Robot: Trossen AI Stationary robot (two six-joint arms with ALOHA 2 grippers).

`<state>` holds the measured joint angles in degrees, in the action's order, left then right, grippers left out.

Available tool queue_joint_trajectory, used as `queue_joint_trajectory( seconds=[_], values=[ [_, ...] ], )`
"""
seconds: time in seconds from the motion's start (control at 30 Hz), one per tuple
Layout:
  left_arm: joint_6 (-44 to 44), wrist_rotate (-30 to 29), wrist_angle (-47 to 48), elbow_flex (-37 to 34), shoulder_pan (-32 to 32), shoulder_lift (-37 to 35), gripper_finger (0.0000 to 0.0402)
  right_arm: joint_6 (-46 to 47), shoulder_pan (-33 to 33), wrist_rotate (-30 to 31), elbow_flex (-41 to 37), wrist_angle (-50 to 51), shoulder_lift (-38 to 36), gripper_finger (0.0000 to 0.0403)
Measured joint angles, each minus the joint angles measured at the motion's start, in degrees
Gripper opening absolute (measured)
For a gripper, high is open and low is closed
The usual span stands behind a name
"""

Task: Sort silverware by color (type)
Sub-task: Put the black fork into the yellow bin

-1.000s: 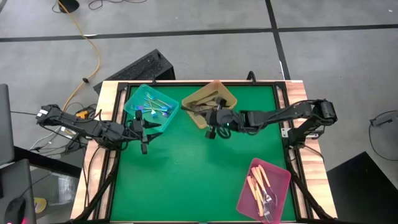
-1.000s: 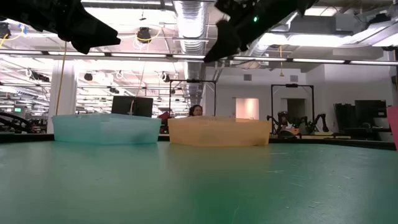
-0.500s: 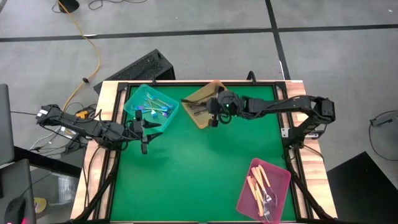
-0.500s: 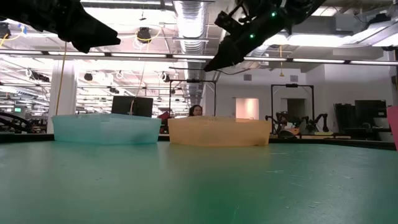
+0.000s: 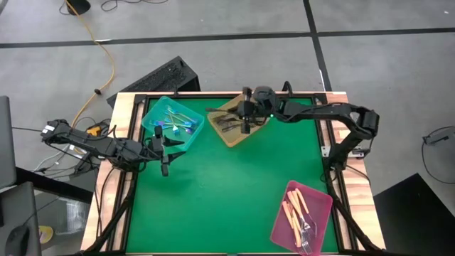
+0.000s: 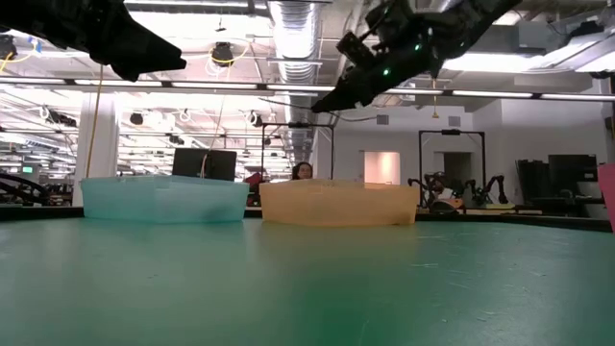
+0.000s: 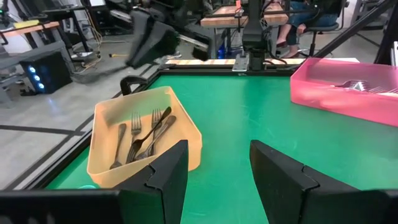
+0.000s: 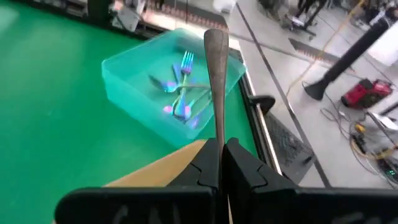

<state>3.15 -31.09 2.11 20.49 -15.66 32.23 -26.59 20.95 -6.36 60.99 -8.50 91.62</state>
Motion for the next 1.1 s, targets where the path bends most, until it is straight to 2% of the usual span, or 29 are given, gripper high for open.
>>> queue_joint_trajectory(
  seconds=[0.13,0.23,0.4,0.6,0.73,0.9,1.1],
  values=[
    [-0.6,0.0,0.0,0.0,0.0,0.0,0.0156,0.9,2.2,-7.2,-0.1,-0.6,3.2,0.0031],
    [-0.6,0.0,0.2,0.0,0.0,0.0,0.0156,2.5,3.4,-9.9,0.1,-3.1,7.2,0.0031],
    [-0.6,0.2,0.3,0.0,0.0,0.0,0.0156,6.2,6.2,-10.2,0.0,-4.3,10.8,0.0031],
    [-0.6,0.3,0.7,0.0,0.0,0.0,0.0156,11.8,9.6,-10.4,-0.3,-2.2,10.9,0.0031],
    [-0.5,0.3,0.9,0.0,0.0,0.0,0.0156,12.7,11.2,-13.2,-0.4,-0.2,10.9,0.0031],
    [0.0,0.3,1.0,0.0,0.0,0.0,0.0156,13.0,11.4,-13.8,-0.4,2.3,10.8,0.0031],
    [0.5,0.3,1.0,0.0,0.0,0.0,0.0156,13.0,12.2,-19.1,-0.4,6.5,11.1,0.0031]
  ],
)
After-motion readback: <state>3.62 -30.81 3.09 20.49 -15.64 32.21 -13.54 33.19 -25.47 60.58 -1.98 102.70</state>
